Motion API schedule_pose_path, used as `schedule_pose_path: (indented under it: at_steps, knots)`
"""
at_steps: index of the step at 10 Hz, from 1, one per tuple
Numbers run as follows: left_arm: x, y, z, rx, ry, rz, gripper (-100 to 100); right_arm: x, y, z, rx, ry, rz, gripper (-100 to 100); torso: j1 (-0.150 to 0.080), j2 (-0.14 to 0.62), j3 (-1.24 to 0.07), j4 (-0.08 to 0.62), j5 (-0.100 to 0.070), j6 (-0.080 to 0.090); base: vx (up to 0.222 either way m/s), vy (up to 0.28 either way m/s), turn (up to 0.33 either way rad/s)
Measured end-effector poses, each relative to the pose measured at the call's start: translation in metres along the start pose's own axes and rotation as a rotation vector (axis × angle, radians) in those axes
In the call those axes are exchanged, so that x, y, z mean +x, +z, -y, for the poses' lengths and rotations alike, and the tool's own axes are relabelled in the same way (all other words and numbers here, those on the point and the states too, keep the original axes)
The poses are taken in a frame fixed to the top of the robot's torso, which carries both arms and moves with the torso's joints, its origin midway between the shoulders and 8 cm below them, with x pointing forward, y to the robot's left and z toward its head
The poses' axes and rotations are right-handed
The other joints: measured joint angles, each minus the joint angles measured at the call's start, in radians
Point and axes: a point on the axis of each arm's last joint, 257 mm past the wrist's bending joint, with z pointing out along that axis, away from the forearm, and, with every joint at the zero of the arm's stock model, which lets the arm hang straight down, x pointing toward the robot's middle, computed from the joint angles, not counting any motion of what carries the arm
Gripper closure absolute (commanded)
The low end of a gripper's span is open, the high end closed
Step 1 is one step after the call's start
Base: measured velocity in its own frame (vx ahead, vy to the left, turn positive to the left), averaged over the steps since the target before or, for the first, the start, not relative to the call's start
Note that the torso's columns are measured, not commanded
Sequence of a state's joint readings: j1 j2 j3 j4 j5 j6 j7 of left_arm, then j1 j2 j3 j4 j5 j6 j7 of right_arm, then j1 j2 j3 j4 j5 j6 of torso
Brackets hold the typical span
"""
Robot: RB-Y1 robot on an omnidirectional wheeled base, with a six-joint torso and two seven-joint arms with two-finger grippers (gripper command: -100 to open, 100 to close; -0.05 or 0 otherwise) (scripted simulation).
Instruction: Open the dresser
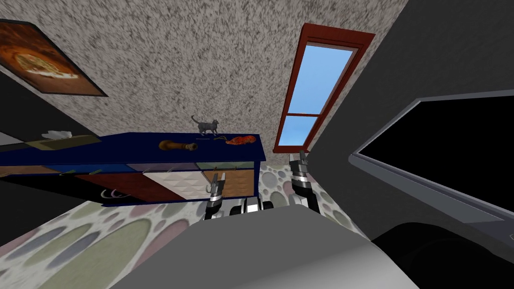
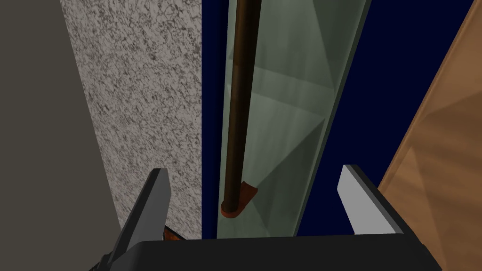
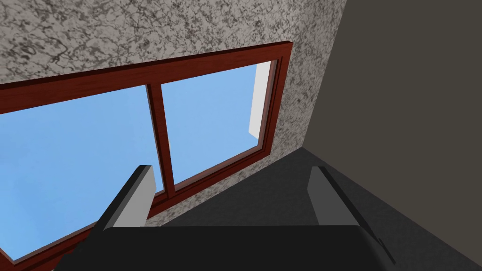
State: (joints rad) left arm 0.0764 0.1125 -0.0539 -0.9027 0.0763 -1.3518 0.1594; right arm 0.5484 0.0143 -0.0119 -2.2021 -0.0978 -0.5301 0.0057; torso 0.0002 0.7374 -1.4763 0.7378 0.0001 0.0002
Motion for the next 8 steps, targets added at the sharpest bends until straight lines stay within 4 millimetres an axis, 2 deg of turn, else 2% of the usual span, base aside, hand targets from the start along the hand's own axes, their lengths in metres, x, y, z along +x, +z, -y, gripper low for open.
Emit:
schedule_pose_path:
  at_steps: [6, 8]
  knots:
    - [0.018, 0.040, -0.017, 0.000, -0.036, -0.055, -100, 0.000, 0.000, 0.000, 0.000, 0.000, 0.000, 0, 0.000, 0.001, 0.000, 0.000, 0.000, 0.000, -0.026, -0.011, 0.079]
    - [0.022, 0.049, -0.024, -0.004, -0.042, -0.068, -100, 0.000, 0.000, 0.000, 0.000, 0.000, 0.000, 0, 0.000, 0.000, 0.000, 0.000, 0.000, 0.000, -0.034, -0.013, 0.193]
